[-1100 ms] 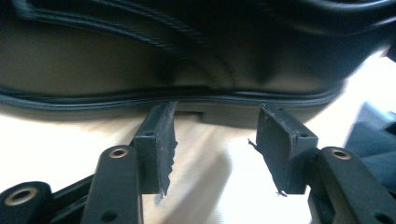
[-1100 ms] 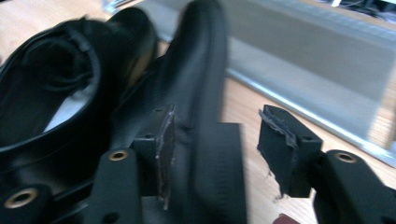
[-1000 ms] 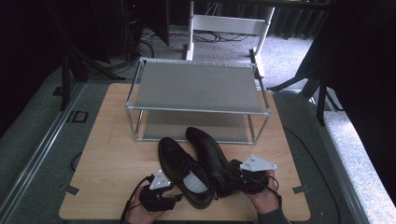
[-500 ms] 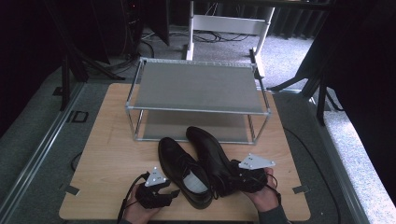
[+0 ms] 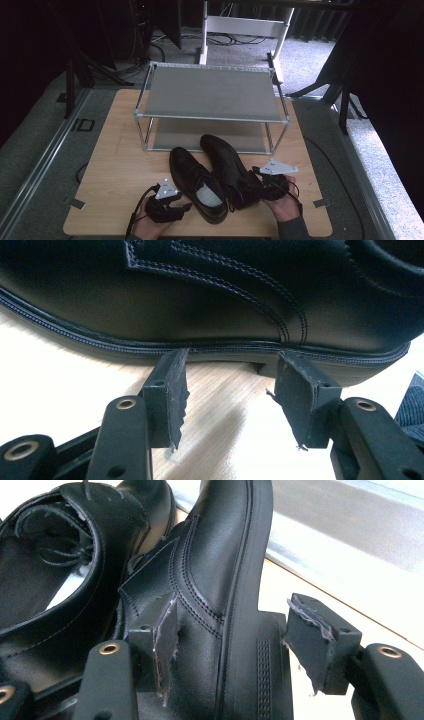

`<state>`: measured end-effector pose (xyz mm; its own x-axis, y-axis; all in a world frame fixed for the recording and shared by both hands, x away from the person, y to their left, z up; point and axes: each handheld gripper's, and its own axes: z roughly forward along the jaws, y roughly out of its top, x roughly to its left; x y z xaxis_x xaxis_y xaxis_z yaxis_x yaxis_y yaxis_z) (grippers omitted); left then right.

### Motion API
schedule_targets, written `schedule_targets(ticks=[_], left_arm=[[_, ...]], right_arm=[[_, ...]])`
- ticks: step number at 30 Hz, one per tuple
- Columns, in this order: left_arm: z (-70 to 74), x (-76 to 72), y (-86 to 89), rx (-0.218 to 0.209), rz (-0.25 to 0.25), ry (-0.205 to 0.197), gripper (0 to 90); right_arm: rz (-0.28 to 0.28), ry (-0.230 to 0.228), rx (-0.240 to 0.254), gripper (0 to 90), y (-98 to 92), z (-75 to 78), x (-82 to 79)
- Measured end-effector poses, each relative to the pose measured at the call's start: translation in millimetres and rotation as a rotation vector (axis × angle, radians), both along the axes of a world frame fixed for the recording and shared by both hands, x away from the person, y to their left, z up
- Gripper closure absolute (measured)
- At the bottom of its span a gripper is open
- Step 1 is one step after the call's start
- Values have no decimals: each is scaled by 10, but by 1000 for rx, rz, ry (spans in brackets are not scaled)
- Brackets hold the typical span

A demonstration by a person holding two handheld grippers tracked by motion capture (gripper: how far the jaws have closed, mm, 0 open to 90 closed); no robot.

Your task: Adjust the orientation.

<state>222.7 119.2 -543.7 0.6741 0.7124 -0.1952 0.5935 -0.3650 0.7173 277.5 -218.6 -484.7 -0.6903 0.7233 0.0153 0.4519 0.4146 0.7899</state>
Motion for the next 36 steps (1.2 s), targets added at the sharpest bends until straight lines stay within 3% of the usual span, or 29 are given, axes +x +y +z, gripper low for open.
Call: schedule_targets(ticks=[6, 12, 14, 18, 20, 21, 24, 29, 30, 32, 36], left_arm=[[-6, 7, 1, 4, 5, 3, 473], [-16, 14, -8, 6, 2, 7, 473], [-20, 14, -19, 6, 2, 7, 473], [-24, 18, -19, 7, 2, 9, 470], [-28, 21, -17, 8, 0, 11, 470], [-28, 21, -18, 8, 0, 11, 470], [-33, 24, -22, 8, 0, 13, 469], [-37, 26, -18, 6, 7, 12, 468], [-37, 26, -18, 7, 8, 12, 468], [-35, 24, -19, 7, 9, 8, 468], [-34, 30, -15, 10, 14, 4, 468]], right_arm=[[-27, 6, 15, 373, -46, 9, 43], [-123, -18, 28, 488, -198, 76, 121], [-148, -1, 33, 501, -244, 84, 178], [-256, 43, -7, 579, -397, 28, 390], [-268, 51, -8, 583, -425, 9, 426], [-301, 85, -6, 613, -499, -44, 510], [-323, 116, 11, 599, -581, -87, 572], [-367, 82, -3, 536, -662, -43, 532], [-356, 45, 33, 540, -703, 43, 445], [-334, 10, 38, 555, -701, 110, 374], [-274, -23, 77, 614, -669, 203, 257]])
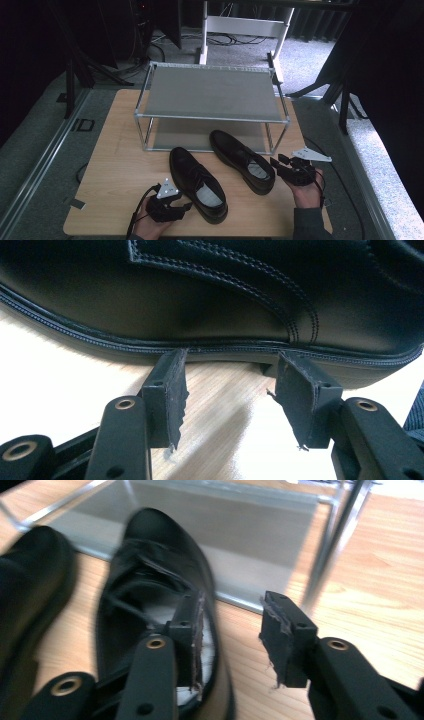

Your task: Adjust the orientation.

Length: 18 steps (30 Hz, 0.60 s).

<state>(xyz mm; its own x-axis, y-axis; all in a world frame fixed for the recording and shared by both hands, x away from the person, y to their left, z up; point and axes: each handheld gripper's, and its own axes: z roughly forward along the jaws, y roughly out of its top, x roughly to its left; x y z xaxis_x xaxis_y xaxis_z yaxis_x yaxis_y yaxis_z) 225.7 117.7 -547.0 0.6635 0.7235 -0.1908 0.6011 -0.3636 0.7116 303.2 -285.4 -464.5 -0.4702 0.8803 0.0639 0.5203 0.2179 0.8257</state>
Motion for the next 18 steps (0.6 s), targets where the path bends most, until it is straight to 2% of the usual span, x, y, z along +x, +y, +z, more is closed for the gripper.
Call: schedule_targets(ticks=[2, 4, 6, 9, 12, 15, 18], left_arm=[[-2, 10, 1, 4, 5, -2, 469], [4, 23, 5, 2, 10, -4, 469], [9, 44, 8, -3, 17, -7, 471], [3, 71, -5, 4, 5, -6, 474], [-1, 82, -6, -7, 8, -5, 474], [2, 100, -22, 0, 3, -6, 474], [0, 138, -58, 0, -2, -7, 474]], right_arm=[[33, 0, 25, 634, 30, 22, -25], [64, 8, 17, 672, 77, 15, -29], [94, 33, -10, 714, 133, -30, -16], [115, 70, -84, 761, 215, -131, 9], [118, 96, -97, 795, 244, -204, 29], [138, 89, -136, 800, 280, -209, 30], [142, 78, -172, 748, 313, -190, 20]])
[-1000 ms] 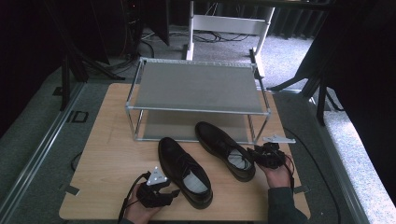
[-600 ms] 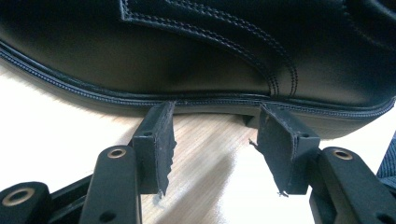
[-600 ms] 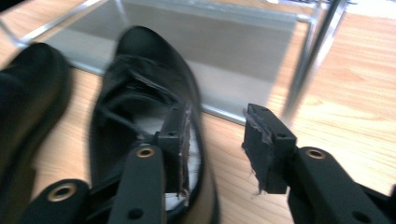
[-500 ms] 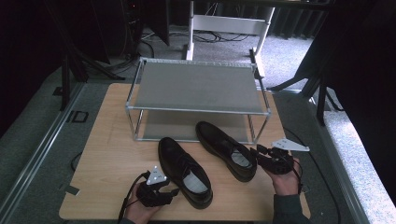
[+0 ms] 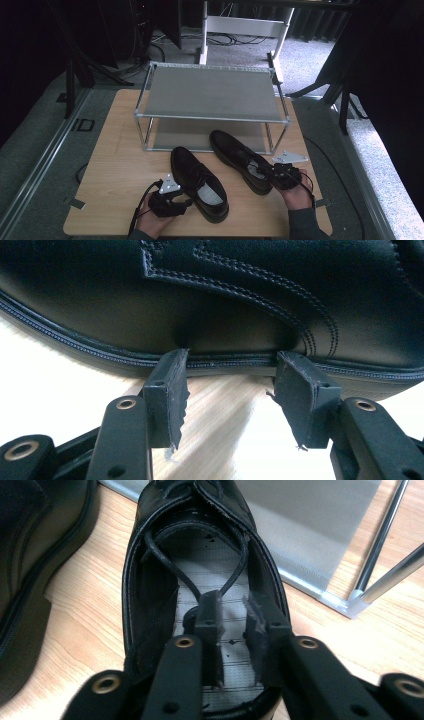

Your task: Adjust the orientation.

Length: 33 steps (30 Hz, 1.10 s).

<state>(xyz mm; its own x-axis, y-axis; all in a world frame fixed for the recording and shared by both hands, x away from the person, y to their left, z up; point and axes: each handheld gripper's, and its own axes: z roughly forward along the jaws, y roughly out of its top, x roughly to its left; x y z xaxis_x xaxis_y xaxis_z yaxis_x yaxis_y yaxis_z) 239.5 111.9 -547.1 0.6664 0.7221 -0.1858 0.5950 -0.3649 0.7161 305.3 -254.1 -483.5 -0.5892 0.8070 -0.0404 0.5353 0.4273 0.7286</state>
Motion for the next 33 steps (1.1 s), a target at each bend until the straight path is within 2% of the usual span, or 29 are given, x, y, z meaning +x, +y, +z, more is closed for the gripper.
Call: schedule_targets(ticks=[6, 13, 16, 21, 26, 27, 30, 33], left_arm=[[-3, 102, -123, 14, -21, -13, 474], [-11, 226, -300, 22, -56, -27, 474], [-8, 270, -393, 28, -74, -35, 473], [-5, 315, -534, 30, -96, -37, 468], [-8, 322, -624, 24, -120, -36, 463], [-10, 324, -640, 21, -123, -37, 462], [-10, 329, -648, 20, -129, -36, 464], [-15, 338, -634, 7, -129, -29, 472]], right_arm=[[-10, -13, 33, 693, -35, 18, -3], [-45, -72, 67, 657, -112, 83, -24], [-66, -58, 67, 650, -161, 81, 16], [-68, 7, 95, 636, -190, 1, 136], [-61, 51, 78, 641, -156, -91, 208], [-64, 56, 80, 662, -148, -106, 216], [-84, 59, 76, 812, -125, -123, 234], [-117, 74, 95, 834, -123, -108, 256]])
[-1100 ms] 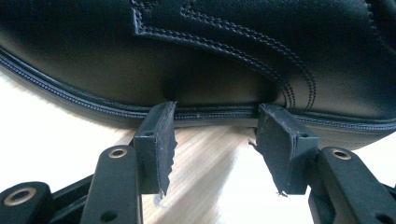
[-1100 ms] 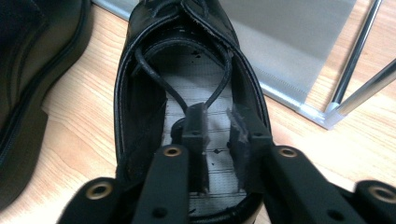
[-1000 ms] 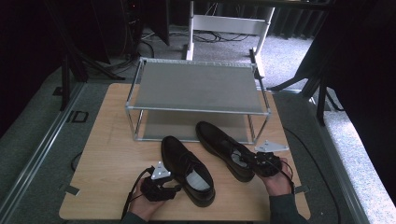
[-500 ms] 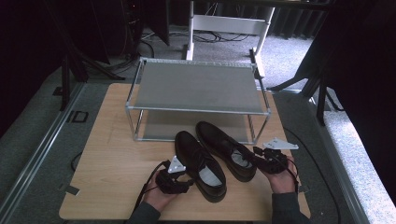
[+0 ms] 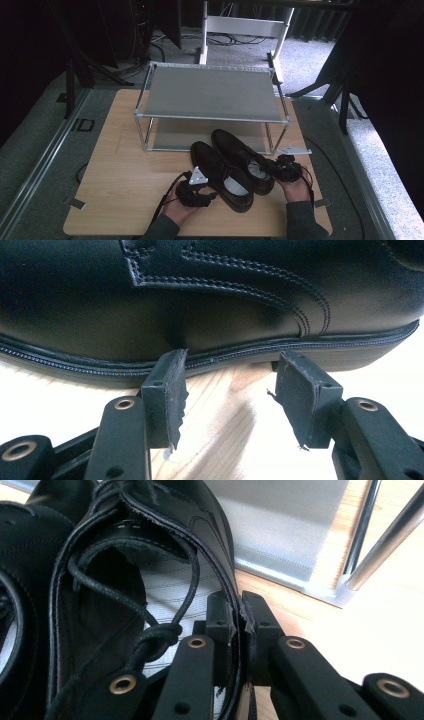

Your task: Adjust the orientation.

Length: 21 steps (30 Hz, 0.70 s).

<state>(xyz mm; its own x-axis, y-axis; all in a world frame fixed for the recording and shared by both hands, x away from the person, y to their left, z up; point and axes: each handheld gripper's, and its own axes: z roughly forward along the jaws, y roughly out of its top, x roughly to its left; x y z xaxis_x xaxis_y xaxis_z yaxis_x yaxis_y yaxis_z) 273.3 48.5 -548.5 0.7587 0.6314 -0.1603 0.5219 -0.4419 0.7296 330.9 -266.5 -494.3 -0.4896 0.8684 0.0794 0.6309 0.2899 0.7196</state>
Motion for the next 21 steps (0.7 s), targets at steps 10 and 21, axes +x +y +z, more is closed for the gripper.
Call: schedule_targets(ticks=[10, 21], left_arm=[[-2, 10, -6, -14, 0, 10, 471], [13, 36, -140, -16, -27, 31, 504]], right_arm=[[15, 33, 20, 838, 86, 18, -46], [20, 29, -9, 837, -48, 30, -171]])
